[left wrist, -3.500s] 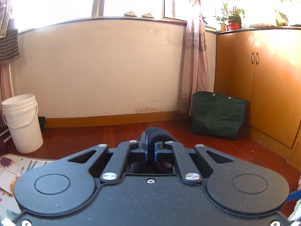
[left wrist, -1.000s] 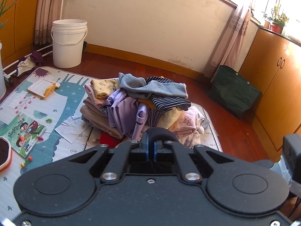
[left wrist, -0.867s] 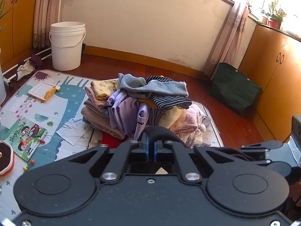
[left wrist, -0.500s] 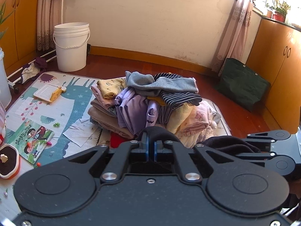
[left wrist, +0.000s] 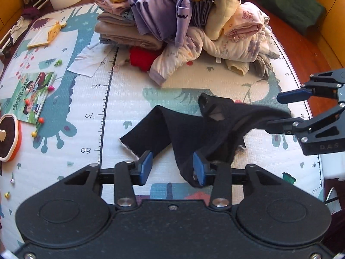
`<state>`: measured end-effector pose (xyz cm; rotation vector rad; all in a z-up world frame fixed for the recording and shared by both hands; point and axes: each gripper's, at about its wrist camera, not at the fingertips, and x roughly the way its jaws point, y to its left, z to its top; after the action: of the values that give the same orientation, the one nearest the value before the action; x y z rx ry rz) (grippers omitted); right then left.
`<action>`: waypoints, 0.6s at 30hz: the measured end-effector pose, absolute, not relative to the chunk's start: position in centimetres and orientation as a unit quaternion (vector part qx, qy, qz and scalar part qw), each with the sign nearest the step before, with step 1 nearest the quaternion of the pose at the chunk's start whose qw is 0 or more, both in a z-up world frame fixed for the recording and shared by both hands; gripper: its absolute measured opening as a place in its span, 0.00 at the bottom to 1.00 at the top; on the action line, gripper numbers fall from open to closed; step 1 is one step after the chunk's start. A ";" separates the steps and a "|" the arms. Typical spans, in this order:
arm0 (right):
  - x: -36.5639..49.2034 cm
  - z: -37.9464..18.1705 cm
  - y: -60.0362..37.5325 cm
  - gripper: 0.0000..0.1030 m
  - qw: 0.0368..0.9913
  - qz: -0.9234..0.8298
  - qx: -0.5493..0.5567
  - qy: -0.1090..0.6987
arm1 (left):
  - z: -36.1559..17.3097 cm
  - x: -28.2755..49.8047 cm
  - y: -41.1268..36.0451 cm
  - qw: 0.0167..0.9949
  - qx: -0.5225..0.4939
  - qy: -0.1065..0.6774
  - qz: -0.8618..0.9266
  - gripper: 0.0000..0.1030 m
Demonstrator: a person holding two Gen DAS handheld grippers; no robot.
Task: Fold clothes
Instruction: 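Carry the black garment to the open mat and lay it down with the left gripper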
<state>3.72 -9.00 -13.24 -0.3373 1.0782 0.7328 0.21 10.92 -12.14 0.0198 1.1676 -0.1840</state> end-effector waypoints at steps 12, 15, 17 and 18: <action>0.0 -6.5 -11.2 0.65 0.797 0.390 -0.108 0.449 | -6.1 -4.2 15.2 0.870 -0.095 0.484 -0.014 0.42; -1.6 -6.2 -11.2 0.68 0.791 0.405 -0.118 0.443 | -4.8 -6.0 16.1 0.887 -0.070 0.454 0.037 0.42; -2.4 -6.8 -11.0 0.72 0.789 0.404 -0.133 0.443 | -4.4 -7.0 16.9 0.895 -0.043 0.435 0.083 0.43; -2.7 -7.3 -11.0 0.73 0.789 0.400 -0.141 0.444 | -4.5 -7.5 18.0 0.898 -0.033 0.425 0.114 0.43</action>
<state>-2.69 -10.96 -7.34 -0.3027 0.9566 0.8615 -7.54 18.01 -4.46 -0.0682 0.8799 0.2352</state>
